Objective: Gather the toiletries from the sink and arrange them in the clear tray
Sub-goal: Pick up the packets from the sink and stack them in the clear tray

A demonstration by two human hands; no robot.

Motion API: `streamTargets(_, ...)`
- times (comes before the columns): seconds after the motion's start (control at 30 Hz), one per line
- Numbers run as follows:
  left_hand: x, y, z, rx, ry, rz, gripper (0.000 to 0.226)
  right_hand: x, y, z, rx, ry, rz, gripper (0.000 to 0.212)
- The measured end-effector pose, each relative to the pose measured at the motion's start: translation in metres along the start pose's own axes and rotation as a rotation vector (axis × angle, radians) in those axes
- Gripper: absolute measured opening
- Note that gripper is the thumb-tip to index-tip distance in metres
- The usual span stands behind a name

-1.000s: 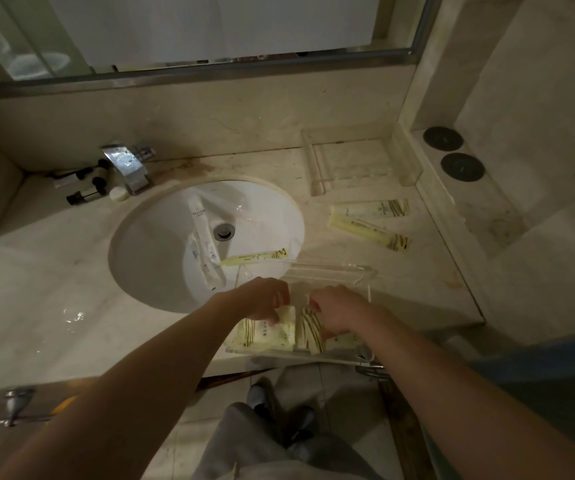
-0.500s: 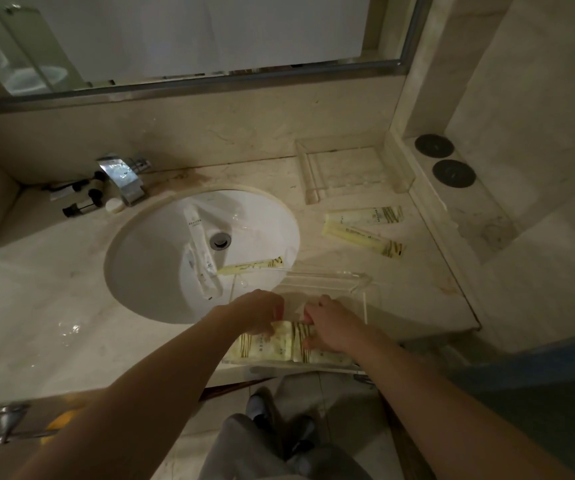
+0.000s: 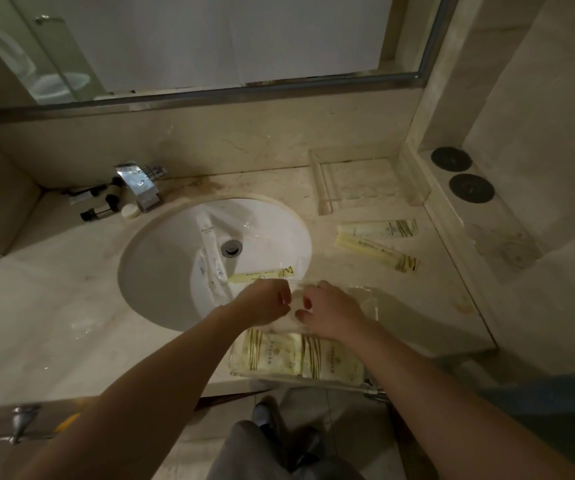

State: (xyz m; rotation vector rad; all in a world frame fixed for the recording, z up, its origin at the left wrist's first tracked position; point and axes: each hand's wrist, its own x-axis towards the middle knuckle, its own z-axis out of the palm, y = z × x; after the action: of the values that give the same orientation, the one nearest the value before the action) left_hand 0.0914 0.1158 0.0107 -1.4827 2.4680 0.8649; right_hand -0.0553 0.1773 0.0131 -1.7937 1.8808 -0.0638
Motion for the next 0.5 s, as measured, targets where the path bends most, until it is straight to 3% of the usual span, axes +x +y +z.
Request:
streamTargets(0.17,0.003,-0.014,-0.018,-0.143,0.141,-0.084,0.012,0.017,-0.016,-0.008,0.035,0.055,-0.010,0.020)
streamTargets(0.5,0.042,0.007,-0.033,-0.226,0.173,-0.053,0.013,0.024,0.008,-0.023,0.137,0.241,0.071,0.011)
